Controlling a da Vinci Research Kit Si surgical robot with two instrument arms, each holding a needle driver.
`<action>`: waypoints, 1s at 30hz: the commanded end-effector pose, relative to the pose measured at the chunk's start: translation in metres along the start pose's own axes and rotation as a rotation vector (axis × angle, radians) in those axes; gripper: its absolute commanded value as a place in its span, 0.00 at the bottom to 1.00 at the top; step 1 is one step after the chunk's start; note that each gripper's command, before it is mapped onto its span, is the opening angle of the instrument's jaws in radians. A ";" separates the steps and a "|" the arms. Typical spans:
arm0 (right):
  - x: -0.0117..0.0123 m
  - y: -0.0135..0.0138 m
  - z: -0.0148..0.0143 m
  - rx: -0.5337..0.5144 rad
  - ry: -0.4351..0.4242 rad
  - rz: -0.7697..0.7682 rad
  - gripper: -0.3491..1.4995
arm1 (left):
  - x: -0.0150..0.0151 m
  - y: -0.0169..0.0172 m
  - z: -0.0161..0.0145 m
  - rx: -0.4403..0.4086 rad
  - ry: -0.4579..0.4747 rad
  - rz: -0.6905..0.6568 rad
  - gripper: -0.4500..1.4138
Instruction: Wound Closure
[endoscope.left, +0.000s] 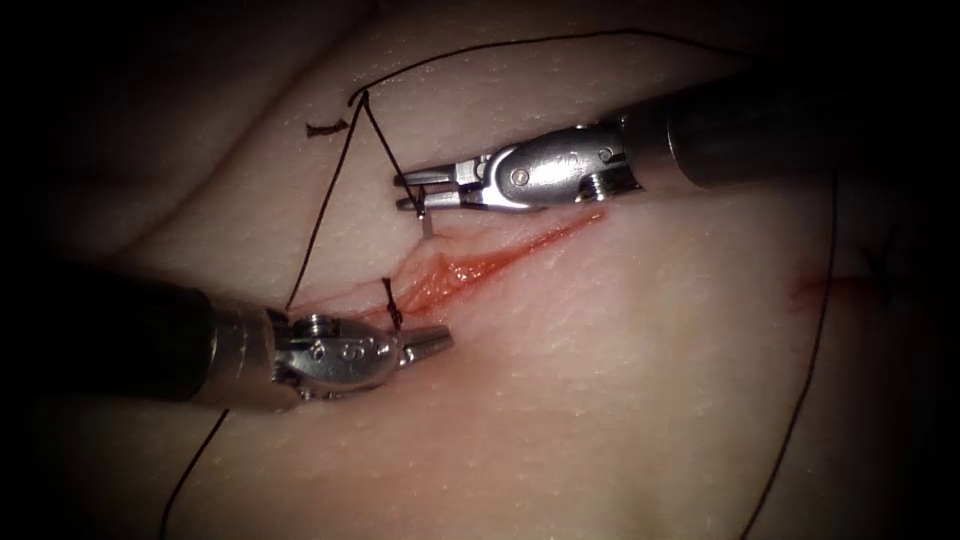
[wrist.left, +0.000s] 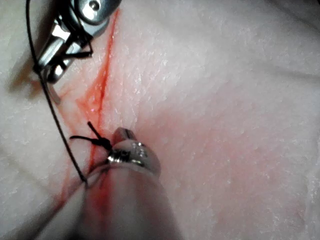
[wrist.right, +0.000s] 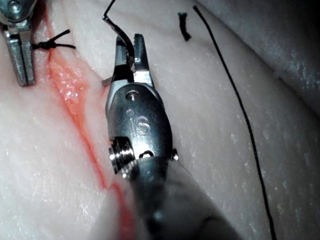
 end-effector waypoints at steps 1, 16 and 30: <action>-0.0004 -0.0002 0.0008 0.000 0.001 0.000 0.00 | -0.0003 0.0006 0.0005 -0.003 -0.001 -0.001 0.00; 0.0011 -0.0002 0.0009 -0.021 0.031 -0.116 0.00 | -0.0001 0.0006 0.0004 -0.005 -0.001 -0.003 0.00; 0.0025 -0.0005 0.0011 -0.034 0.050 -0.247 0.00 | 0.0000 0.0007 0.0002 -0.005 -0.002 -0.004 0.00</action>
